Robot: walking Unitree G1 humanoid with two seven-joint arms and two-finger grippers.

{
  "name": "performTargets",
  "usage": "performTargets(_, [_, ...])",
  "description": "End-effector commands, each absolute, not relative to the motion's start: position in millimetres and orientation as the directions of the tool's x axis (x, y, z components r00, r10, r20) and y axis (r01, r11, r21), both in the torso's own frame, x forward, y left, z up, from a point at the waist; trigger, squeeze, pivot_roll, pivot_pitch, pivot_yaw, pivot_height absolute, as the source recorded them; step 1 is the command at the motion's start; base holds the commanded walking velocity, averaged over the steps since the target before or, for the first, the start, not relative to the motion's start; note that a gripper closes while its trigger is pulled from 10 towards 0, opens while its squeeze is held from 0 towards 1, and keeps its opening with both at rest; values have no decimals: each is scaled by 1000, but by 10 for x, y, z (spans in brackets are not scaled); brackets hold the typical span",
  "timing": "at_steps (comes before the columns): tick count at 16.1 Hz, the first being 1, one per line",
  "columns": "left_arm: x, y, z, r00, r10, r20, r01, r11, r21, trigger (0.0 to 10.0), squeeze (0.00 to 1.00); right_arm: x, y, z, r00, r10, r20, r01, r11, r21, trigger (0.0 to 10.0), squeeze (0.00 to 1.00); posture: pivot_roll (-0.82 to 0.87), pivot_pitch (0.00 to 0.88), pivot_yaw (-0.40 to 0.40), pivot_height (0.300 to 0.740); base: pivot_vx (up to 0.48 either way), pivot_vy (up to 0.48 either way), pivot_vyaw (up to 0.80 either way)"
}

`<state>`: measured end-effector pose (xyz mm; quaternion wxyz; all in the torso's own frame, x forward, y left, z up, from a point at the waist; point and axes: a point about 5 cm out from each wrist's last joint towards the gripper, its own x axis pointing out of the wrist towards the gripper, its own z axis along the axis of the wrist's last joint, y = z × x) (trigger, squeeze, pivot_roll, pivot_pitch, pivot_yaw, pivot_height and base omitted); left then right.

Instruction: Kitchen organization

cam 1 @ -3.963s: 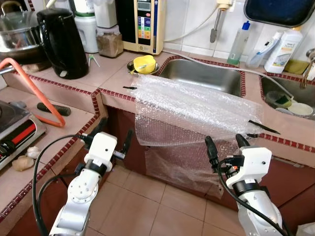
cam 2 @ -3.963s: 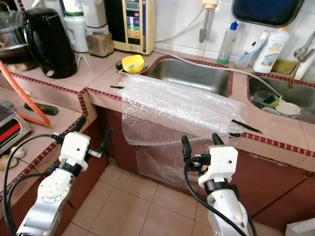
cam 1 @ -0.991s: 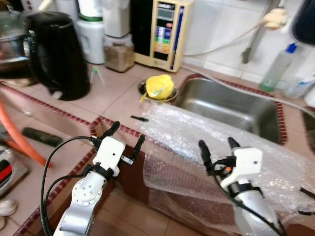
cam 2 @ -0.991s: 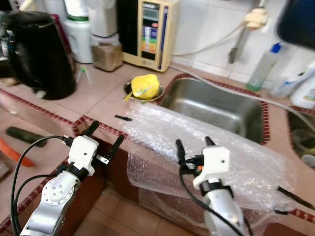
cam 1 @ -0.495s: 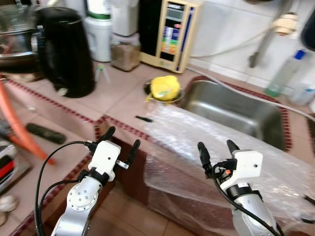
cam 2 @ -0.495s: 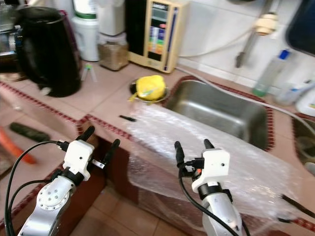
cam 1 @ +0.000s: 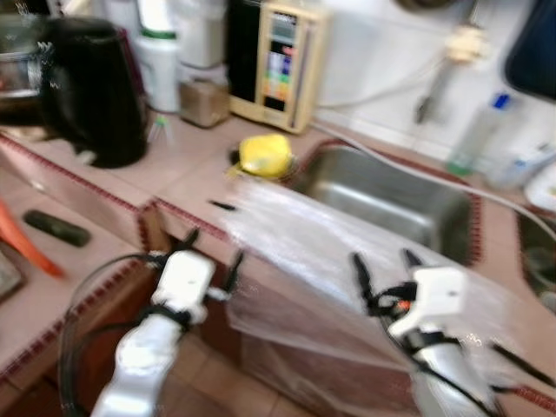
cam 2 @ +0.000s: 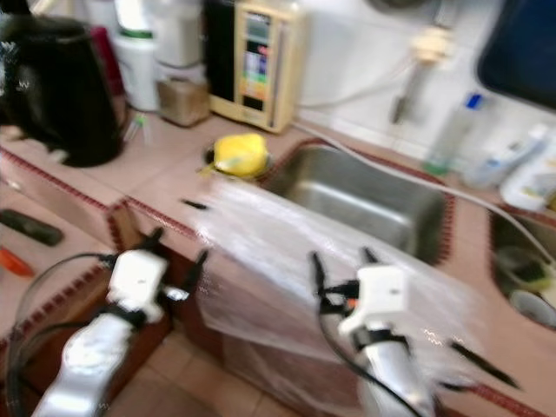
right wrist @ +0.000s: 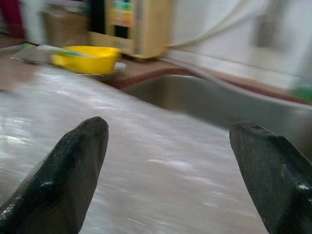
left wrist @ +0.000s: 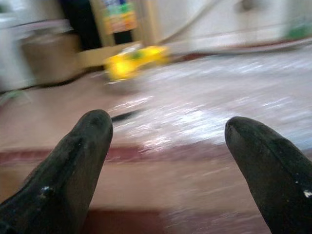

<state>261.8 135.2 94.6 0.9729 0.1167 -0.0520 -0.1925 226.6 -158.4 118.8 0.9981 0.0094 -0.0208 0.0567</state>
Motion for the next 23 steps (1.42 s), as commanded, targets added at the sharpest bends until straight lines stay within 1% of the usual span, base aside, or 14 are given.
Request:
performTargets(1, [2637, 1397, 1004, 921, -384, 69, 353, 896, 268, 10000, 0, 2269, -1564, 1230, 992, 113, 62, -115, 993, 20, 10000, 0, 182, 0, -76, 740, 0, -480, 0])
performTargets(5, [2666, 1425, 1033, 929, -361, 80, 329, 906, 267, 10000, 0, 2299, -1535, 1252, 990, 120, 73, -122, 992, 28, 10000, 0, 189, 0, -71, 740, 0, 0, 0])
performTargets(10, [2702, 1443, 1098, 935, -336, 112, 290, 907, 304, 10000, 0, 2335, -1520, 1298, 988, 119, 94, -123, 992, 40, 10000, 0, 189, 0, -70, 740, 0, 0, 0])
performTargets(11, [2712, 1444, 1114, 935, -332, 122, 280, 907, 315, 10000, 0, 2334, -1520, 1294, 988, 119, 93, -123, 992, 40, 10000, 0, 188, 0, -69, 740, 0, 0, 0])
performTargets(13, [2745, 1474, 1169, 944, -291, 155, 220, 906, 361, 10000, 0, 2355, -1548, 1328, 988, 105, 114, -111, 993, 51, 10000, 0, 186, 0, -67, 740, 0, 0, 0])
performTargets(15, [2757, 1488, 1194, 943, -288, 169, 204, 897, 392, 10000, 0, 2370, -1554, 1354, 987, 95, 131, -102, 993, 51, 10000, 0, 187, 0, -60, 740, 0, 0, 0])
performTargets(18, [2791, 1462, 1262, 923, -338, 183, 228, 864, 448, 10000, 0, 2350, -1543, 1282, 990, 73, 119, -81, 995, 62, 10000, 0, 188, 0, -33, 740, 0, 0, 0])
performTargets(20, [2811, 1457, 1271, 922, -339, 187, 226, 864, 451, 10000, 0, 2343, -1538, 1261, 991, 57, 118, -65, 996, 67, 10000, 0, 185, 0, -19, 740, 0, 0, 0])
performTargets(23, [2878, 1468, 1316, 915, -353, 193, 232, 856, 463, 10000, 0, 2311, -1547, 1202, 993, 8, 117, -17, 997, 75, 10000, 0, 173, 0, 27, 740, 0, 0, 0])
